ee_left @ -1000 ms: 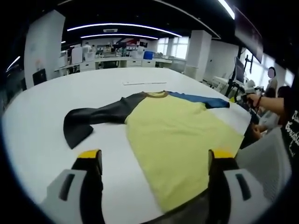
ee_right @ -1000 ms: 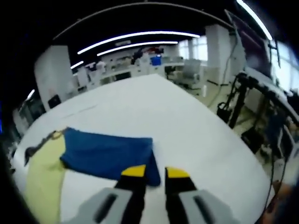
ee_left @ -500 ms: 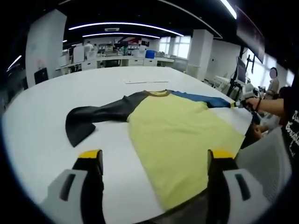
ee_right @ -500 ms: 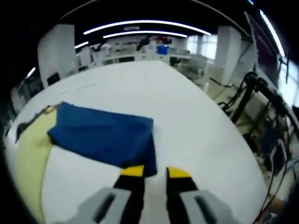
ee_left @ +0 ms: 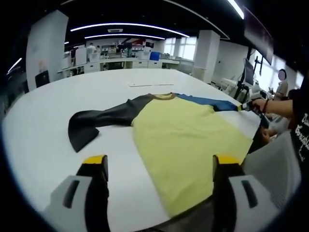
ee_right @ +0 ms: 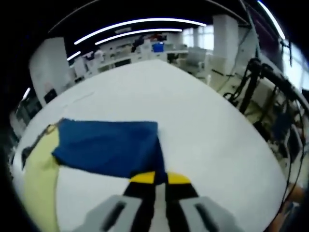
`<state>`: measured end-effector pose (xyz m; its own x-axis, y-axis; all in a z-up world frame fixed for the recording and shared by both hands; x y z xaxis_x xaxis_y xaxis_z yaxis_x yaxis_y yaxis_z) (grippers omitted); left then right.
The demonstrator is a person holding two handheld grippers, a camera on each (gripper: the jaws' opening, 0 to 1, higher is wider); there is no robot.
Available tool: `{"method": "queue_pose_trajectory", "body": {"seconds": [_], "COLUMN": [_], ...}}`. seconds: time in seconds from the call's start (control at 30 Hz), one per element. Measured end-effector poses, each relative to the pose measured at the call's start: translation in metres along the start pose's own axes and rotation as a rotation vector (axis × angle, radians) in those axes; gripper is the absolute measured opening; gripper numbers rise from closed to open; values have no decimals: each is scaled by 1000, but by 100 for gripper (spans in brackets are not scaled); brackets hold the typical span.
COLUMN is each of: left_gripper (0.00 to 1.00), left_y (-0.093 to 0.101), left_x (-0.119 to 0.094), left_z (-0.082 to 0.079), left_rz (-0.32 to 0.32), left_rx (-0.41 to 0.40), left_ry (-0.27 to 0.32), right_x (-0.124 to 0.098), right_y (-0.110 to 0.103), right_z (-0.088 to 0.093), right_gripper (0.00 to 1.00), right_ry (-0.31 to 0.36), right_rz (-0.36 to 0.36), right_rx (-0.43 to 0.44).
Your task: Fold the garment on the visible template until the final outline fits inside the template.
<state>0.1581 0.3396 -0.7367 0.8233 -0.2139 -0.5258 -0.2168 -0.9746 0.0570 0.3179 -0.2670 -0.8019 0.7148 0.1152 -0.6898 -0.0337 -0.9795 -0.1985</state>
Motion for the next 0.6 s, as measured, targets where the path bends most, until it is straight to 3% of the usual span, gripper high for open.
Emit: {"method": "queue_pose_trajectory", "body": {"seconds": [0.2,0.33,0.6], "left_gripper": [86,87,87], "left_y": [1,-2,-6], "left_x": [-2,-2,-2], "left_z": [0,-1,-2], "left_rz": [3,1,-3], "left_rx": [10,9,4], "left_ry": [-3,4,16], "right_x": [-3,-3,-18], "right_y": [-2,2,25], "right_z": [-1,-3,-15], "right_gripper": [0,0,0], "right_ry": [-3,31,98], "right_rz": [-5,-19,54], "right_rx": [30,98,70]}}
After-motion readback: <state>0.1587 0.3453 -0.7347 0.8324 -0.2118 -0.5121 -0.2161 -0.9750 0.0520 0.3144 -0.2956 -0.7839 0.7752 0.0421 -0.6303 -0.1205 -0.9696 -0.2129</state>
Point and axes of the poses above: the point that each gripper's makers call its tool centre point, and the gripper's own axes: x roughly forward along the fingers, y roughly to its right, z roughly out of its underside, the point moved 6 cm from there along -x, roughly backward along the fingers, and after that the axes turned 8 degrees about -z, right-handed, at the moved point
